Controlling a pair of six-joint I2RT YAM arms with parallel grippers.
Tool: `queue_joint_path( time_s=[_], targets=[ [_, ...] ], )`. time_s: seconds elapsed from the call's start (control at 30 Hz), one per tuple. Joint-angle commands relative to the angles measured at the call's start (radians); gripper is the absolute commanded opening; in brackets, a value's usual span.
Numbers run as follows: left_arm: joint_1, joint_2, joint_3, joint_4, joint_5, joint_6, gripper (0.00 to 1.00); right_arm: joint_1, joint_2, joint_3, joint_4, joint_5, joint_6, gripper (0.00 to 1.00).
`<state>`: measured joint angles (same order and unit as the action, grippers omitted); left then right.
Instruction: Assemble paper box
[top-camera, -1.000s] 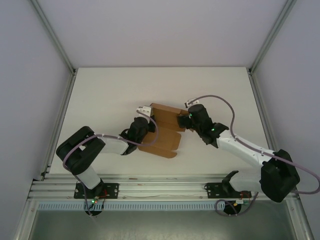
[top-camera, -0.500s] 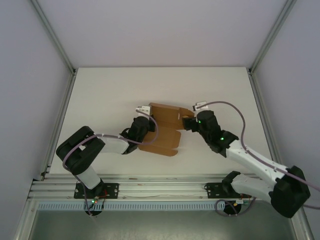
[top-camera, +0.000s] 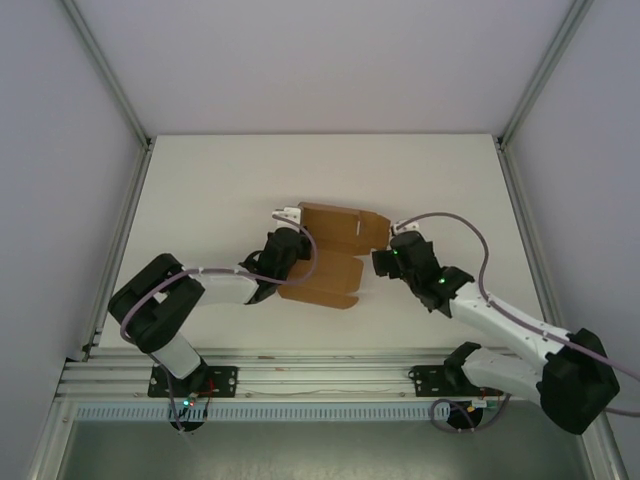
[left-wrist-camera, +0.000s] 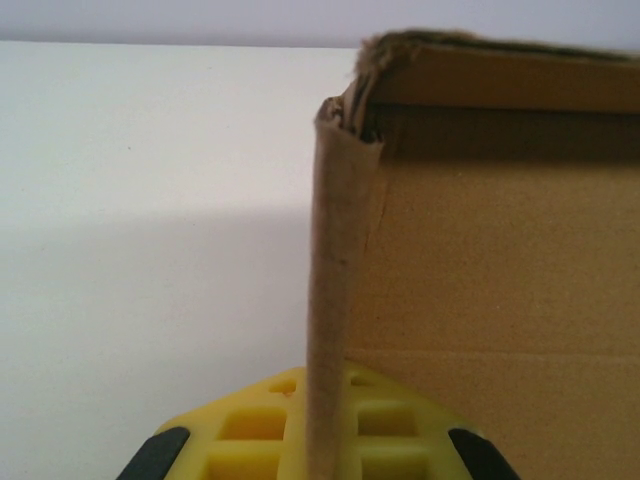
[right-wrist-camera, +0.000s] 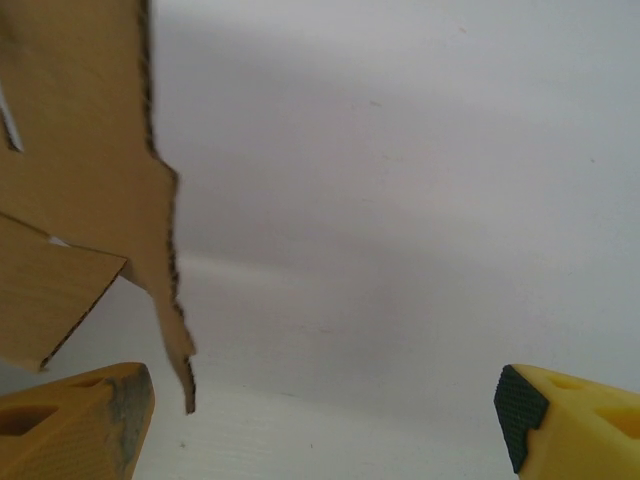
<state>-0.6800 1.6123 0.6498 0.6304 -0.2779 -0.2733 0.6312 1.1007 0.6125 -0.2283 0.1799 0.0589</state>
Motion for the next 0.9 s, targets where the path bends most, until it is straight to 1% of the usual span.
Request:
queue_joint_path(
  time_s=[0.0, 0.13, 0.27, 0.4, 0.53, 0.63, 0.73, 0.87],
  targets=[
    [0.005, -0.031, 0.024, -0.042, -0.017, -0.029, 0.00, -0.007, 0.039, 0.048, 0.033, 0.014, -0.003, 0.89],
    [0.005, -0.032, 0.020, -0.037, -0.007, -0.028, 0.00, -0.006, 0.080, 0.065, 0.110, 0.008, -0.017, 0.89],
    [0.005, -0.031, 0.014, -0.026, 0.012, -0.034, 0.00, -0.008, 0.123, 0.071, 0.225, -0.064, -0.037, 0.89],
    [0.005, -0.035, 0.017, -0.033, 0.029, -0.046, 0.00, -0.007, 0.186, 0.103, 0.260, -0.112, -0.054, 0.89],
    [0.005, -0.033, 0.023, -0.039, 0.034, -0.052, 0.00, -0.007, 0.204, 0.110, 0.306, -0.119, -0.059, 0.89],
    [0.008, -0.023, 0.028, -0.056, 0.003, -0.052, 0.00, -0.006, 0.153, 0.102, 0.278, -0.123, -0.050, 0.89],
    [0.028, -0.027, 0.016, -0.063, 0.007, -0.063, 0.00, -0.008, 0.058, 0.072, 0.207, -0.099, -0.029, 0.89],
    [0.062, -0.051, -0.010, -0.052, 0.044, -0.069, 0.00, -0.018, -0.128, 0.010, 0.109, -0.059, 0.022, 0.90]
  ],
)
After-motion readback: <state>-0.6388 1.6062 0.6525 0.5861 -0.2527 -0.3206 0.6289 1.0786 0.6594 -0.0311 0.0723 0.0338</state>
